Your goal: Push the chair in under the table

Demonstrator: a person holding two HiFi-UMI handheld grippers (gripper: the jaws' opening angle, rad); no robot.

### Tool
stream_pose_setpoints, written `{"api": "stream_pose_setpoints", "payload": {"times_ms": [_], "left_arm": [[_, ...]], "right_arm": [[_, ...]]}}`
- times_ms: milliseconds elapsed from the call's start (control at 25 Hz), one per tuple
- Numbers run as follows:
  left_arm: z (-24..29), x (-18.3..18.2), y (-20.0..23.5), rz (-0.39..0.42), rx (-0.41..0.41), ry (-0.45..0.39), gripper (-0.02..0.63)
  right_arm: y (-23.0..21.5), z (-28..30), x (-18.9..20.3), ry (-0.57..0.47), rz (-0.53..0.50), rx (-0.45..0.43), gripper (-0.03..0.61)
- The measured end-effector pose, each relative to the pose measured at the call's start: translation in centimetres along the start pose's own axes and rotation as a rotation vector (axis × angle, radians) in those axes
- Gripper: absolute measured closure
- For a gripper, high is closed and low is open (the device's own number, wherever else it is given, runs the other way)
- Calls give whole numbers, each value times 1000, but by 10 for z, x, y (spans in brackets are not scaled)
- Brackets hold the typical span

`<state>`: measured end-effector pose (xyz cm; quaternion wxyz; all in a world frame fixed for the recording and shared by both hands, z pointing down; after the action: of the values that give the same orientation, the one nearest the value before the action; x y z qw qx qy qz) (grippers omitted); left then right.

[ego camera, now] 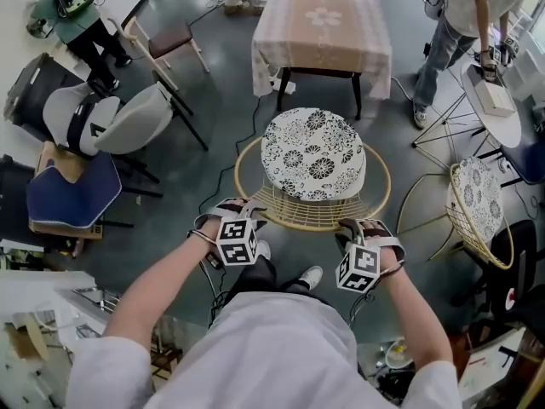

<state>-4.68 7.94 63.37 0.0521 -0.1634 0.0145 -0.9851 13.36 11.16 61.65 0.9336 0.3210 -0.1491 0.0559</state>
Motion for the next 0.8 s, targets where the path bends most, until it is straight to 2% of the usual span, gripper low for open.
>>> {"api": "stream_pose_setpoints", "payload": {"times_ms": [80,280,400,440,480,640,800], "left_arm": [[6,8,2,3,11,32,483],[20,19,8,100,-10,136,483],[26,22,13,150,-43,187,485],[27,22,14,160,-50,201,503],[28,22,14,159,-50,212,506],[29,19,22,81,-28,217,506],[31,18,21,88,-18,245,506]], "right_arm": [[4,5,1,1,-43,-16,466],[11,16,1,8,-124,-28,466],[12,22,3,16,-183,-9,471],[11,24,3,18,-206,5,486],[10,25,4,23,-217,12,519],[3,29,8,63,-165,-5,522],[4,29,8,61,-158,-16,522]]}}
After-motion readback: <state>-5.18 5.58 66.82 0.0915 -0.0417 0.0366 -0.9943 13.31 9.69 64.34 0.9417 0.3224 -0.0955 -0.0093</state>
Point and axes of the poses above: the fingertips, and each gripper's own axes: z forward along the fingers, y to its left, x out of its underside, the point moved 1 cm from there along -z, backward along the fingers, and after that the axes turned 13 degrees about x, right-handed, at the moved point
